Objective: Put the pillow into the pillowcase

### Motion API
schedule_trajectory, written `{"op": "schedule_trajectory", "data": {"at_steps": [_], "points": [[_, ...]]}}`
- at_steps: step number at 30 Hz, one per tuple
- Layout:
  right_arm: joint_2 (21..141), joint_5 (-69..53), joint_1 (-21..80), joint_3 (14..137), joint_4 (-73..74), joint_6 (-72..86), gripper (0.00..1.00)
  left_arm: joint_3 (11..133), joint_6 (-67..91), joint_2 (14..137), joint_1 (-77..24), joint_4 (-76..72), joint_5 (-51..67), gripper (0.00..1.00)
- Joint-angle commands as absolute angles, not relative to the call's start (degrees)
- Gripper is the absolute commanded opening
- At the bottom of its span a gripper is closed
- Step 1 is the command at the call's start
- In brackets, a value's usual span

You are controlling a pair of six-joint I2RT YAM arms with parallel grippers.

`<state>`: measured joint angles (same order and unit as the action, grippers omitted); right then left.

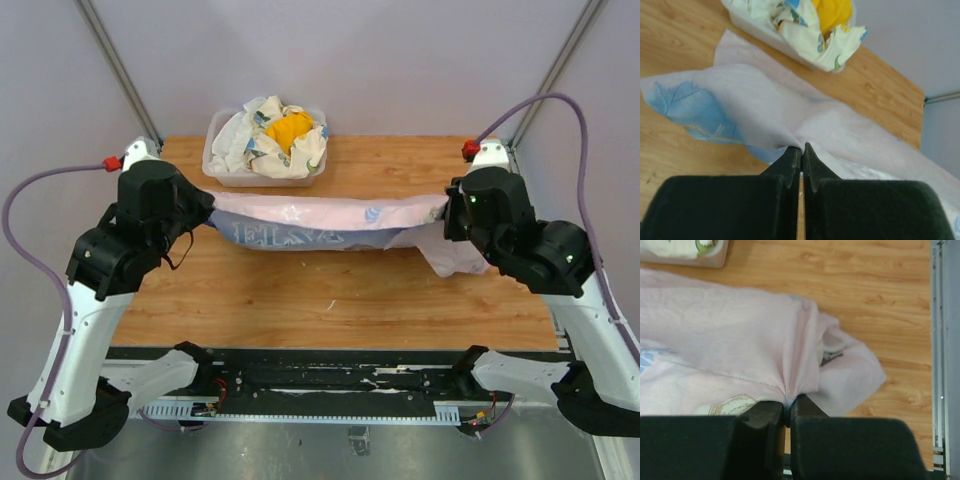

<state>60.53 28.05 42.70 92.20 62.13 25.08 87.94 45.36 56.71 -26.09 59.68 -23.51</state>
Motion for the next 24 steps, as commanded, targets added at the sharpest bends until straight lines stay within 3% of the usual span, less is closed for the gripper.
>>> {"op": "schedule_trajectory", "data": {"at_steps": [1,7,12,19,24], "points": [[61.6,35.7,42.8,104.0,63.5,17.9,0.01,97.2,40.0,58.7,-26.4,55.9,-31.2,0.00],[64.3,32.5,42.8,117.3,67.0,18.6,0.01,110.8,37.6,61.9,-26.4,56.7,-32.5,0.00],[65.3,34.6,42.5,114.2,60.3,15.2,0.01,110.4,35.4,63.1,-26.4,50.4,-33.1,0.00],[72.8,29.9,38.9,119.0,51.8,10.1,0.01,113.7,34.8,67.7,-26.4,47.7,-30.8,0.00],[69.1,26.1,38.7,113.0,51.4,13.2,0.01,109.5,35.9,63.4,-26.4,48.2,-31.4,0.00]]}}
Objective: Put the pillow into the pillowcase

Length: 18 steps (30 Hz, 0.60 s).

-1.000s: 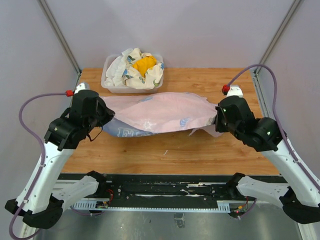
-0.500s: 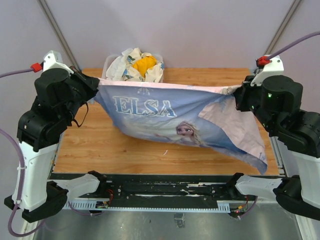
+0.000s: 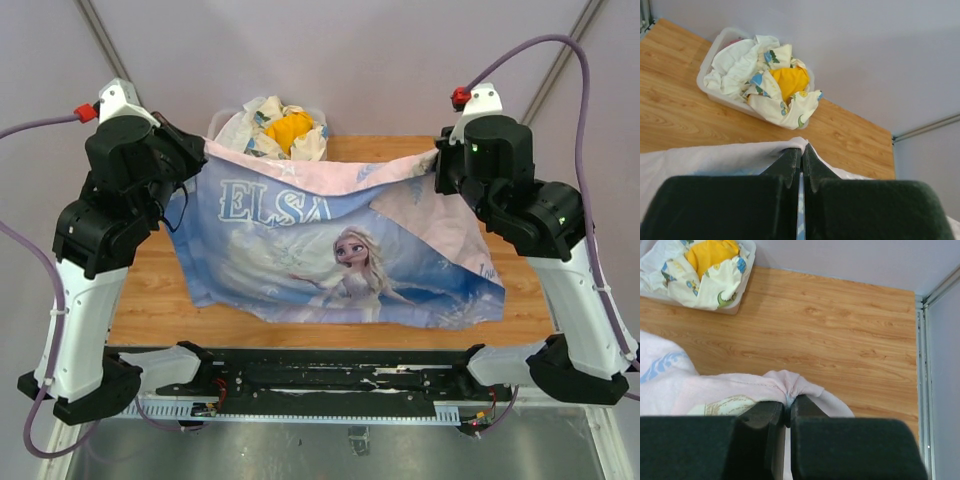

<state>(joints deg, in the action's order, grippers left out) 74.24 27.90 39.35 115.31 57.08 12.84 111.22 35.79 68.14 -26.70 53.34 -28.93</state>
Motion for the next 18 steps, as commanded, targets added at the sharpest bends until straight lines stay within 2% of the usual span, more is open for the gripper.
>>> {"op": "schedule_trajectory", "data": {"at_steps": [1,11,18], "points": [[68.0,23.9,38.7,111.6,51.3,13.8,0.01,108.8,36.3,62.6,-26.4,48.5,-31.5,0.00],[59.8,12.3,38.8,105.2,55.1,17.8,0.01,103.8,39.9,55.8,-26.4,51.6,-29.3,0.00],[58.2,12.2,38.7,106.9,59.2,19.1,0.01,106.5,42.4,54.6,-26.4,53.8,-27.1,0.00]]}}
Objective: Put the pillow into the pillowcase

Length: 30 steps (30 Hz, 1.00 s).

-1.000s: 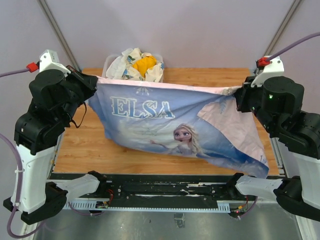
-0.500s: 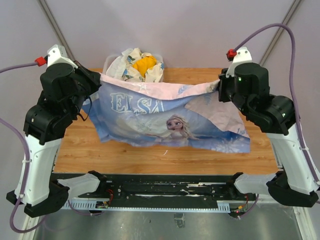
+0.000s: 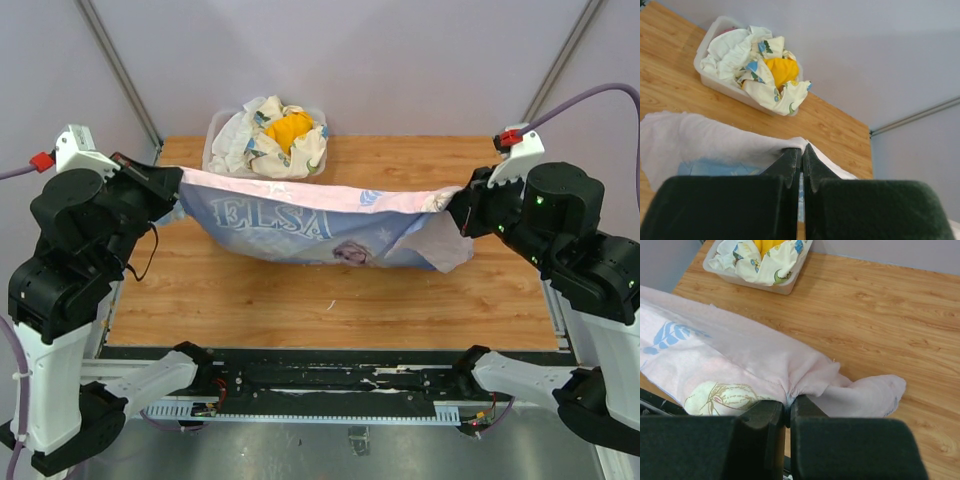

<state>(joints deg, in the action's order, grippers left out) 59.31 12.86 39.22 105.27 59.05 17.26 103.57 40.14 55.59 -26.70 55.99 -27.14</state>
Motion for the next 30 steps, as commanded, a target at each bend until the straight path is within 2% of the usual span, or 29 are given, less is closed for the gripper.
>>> {"op": "schedule_trajectory", "data": {"at_steps": [1,6,13,19,22,26,30], "points": [[58.1,12.9,38.7,107.5,59.6,19.0,0.01,107.2,42.6,54.7,-26.4,53.9,-27.2,0.00],[59.9,15.7,38.7,110.6,60.5,16.8,0.00,108.4,41.8,56.1,-26.4,52.4,-27.2,0.00],[65.3,20.0,37.8,108.9,57.3,14.6,0.00,104.7,39.2,59.5,-26.4,48.4,-29.3,0.00],[69.4,8.6,26.0,97.0,45.9,17.0,0.01,95.1,35.8,63.2,-24.8,41.0,-31.8,0.00],[71.8,8.7,23.1,90.3,38.3,17.0,0.01,89.7,36.0,65.4,-18.3,36.2,-25.6,0.00],[79.6,5.0,19.2,90.1,32.4,17.6,0.01,84.8,36.4,71.1,-12.6,28.1,-20.5,0.00],[90.1,3.3,17.5,92.7,26.8,17.0,0.01,82.6,36.0,78.6,-10.7,21.4,-20.2,0.00]]}}
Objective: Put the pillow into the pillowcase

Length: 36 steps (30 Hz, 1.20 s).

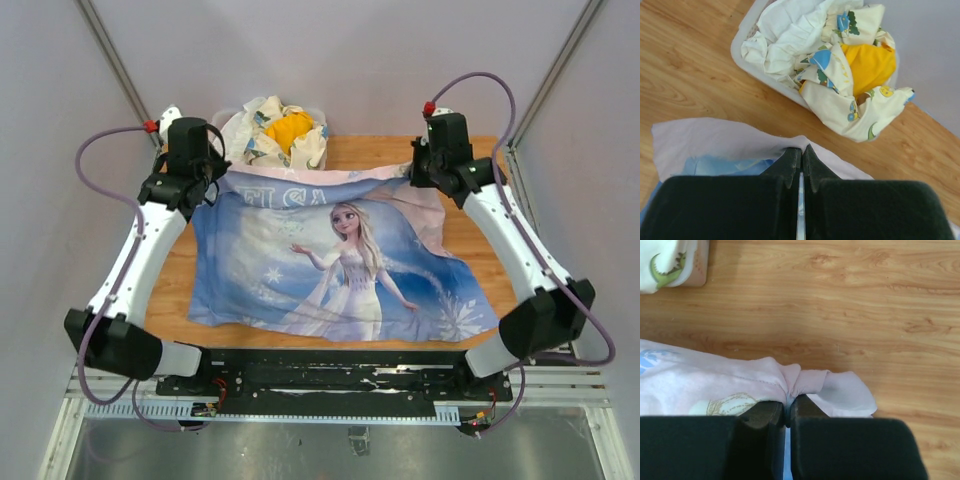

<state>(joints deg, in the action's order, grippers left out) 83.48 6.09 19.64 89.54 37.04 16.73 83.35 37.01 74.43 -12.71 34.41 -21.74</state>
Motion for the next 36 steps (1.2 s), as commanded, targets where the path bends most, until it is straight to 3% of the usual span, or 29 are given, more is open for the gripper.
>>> {"op": "schedule_trajectory", "data": {"at_steps": [1,7,8,11,15,20,26,36], "points": [[91.9,3.2,17.1,94.1,26.0,16.6,0.01,82.9,36.5,80.5,-10.1,20.5,-19.7,0.00],[108.5,-1.6,14.6,105.8,25.7,17.8,0.05,85.0,35.6,90.6,-8.0,13.9,-20.6,0.02],[110.5,-2.1,14.6,108.0,25.9,17.9,0.11,85.7,35.3,92.1,-7.7,13.3,-20.4,0.07],[113.2,-2.0,14.6,112.9,28.4,18.5,0.44,90.3,34.0,96.1,-7.2,15.3,-20.2,0.27],[108.7,0.8,14.5,109.1,27.1,18.4,0.58,97.4,31.8,98.3,-6.8,20.6,-20.4,0.51],[101.0,0.5,14.5,100.2,28.0,18.1,0.62,97.1,31.9,94.9,-6.8,23.3,-15.1,0.59],[95.8,2.1,14.5,86.9,27.7,15.9,0.61,82.4,35.1,87.4,-7.1,21.2,-6.2,0.62],[106.0,9.4,16.4,92.8,37.1,12.7,0.61,64.2,38.5,83.2,-15.3,17.2,-3.8,0.63]]}}
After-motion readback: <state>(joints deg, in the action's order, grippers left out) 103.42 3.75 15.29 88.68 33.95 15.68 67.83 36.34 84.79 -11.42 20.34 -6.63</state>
